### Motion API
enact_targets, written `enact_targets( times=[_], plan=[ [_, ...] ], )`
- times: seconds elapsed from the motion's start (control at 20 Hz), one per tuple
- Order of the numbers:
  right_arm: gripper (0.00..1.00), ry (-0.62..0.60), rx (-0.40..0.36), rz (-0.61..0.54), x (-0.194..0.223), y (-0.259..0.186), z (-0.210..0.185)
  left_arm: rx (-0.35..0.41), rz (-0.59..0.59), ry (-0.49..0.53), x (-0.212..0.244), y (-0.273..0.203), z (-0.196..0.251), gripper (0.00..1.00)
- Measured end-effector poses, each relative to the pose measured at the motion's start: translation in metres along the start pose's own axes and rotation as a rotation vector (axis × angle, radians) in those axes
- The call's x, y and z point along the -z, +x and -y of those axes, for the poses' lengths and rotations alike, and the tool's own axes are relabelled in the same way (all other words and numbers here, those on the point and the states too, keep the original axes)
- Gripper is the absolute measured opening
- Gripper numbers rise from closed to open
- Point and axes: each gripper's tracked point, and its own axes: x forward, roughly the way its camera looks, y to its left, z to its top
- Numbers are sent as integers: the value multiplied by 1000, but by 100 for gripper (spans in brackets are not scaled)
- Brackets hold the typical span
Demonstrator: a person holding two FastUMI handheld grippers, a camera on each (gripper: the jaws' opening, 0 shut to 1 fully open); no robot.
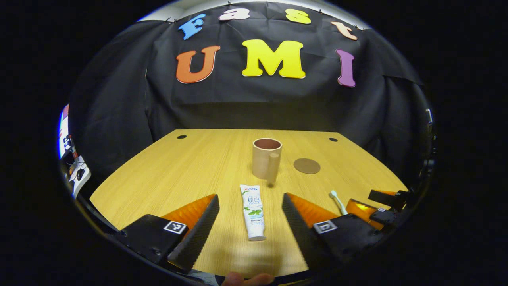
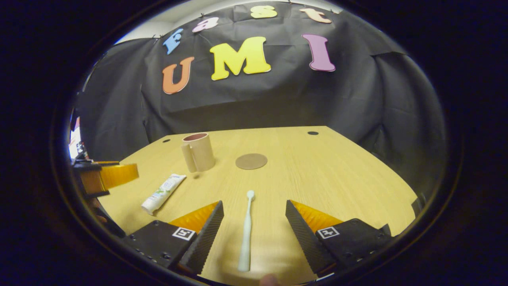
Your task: Put the toothbrush and toothpaste on the desktop into the cup, then pick up the cup and place it on the coaster on the desktop.
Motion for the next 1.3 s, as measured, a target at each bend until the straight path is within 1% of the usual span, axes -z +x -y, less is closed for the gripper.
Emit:
enact_targets(
  times=[0.15, 0.35, 0.45, 0.6, 0.65, 0.7, 0.75, 0.8, 0.85, 0.9, 0.95, 1.0, 1.05, 1.1, 1.15, 1.2, 1.3],
  plan=[
    [95, 5, 9, 1, -2, 1, 5, 10, -42, -4, 14, 10, 5, 100],
    [95, 21, 18, 7, -6, -1, 14, 26, -150, -14, 39, 32, 10, 100],
    [95, 29, 17, 3, -7, 1, 16, 29, -186, -16, 48, 41, 11, 100],
    [95, 31, 16, -6, -8, 5, 17, 11, -219, -11, 56, 49, 8, 99],
    [96, 31, 15, -10, -7, 7, 17, 5, -223, -11, 56, 51, 7, 100],
    [96, 30, 15, -15, -7, 8, 17, 1, -235, -12, 58, 54, 7, 97],
    [95, 30, 14, -17, -7, 9, 17, -2, -251, -14, 61, 59, 6, 100],
    [95, 30, 13, -18, -9, 11, 17, -16, -271, -12, 65, 66, 3, 93],
    [96, 30, 11, -19, -9, 11, 16, -29, -286, -4, 68, 70, -1, 92],
    [96, 32, 9, -18, -10, 11, 16, -27, -274, 10, 64, 73, 0, 87],
    [96, 33, 7, -16, -9, 11, 14, -38, -281, 21, 65, 74, -3, 90],
    [96, 35, 3, -19, -9, 12, 13, -34, -280, 18, 65, 74, -2, 77],
    [92, 35, -1, -24, -6, 12, 12, -36, -279, 16, 65, 74, -1, 74],
    [96, 30, -1, -28, -5, 13, 11, -37, -279, 12, 64, 73, 0, 69],
    [96, 25, 0, -27, -5, 12, 11, -38, -277, 9, 65, 73, 1, 59],
    [96, 22, 1, -25, -6, 11, 12, -37, -273, 4, 64, 72, 0, 52],
    [96, 20, 6, -11, -9, 11, 14, -28, -261, -12, 64, 71, 2, 46]
  ],
)
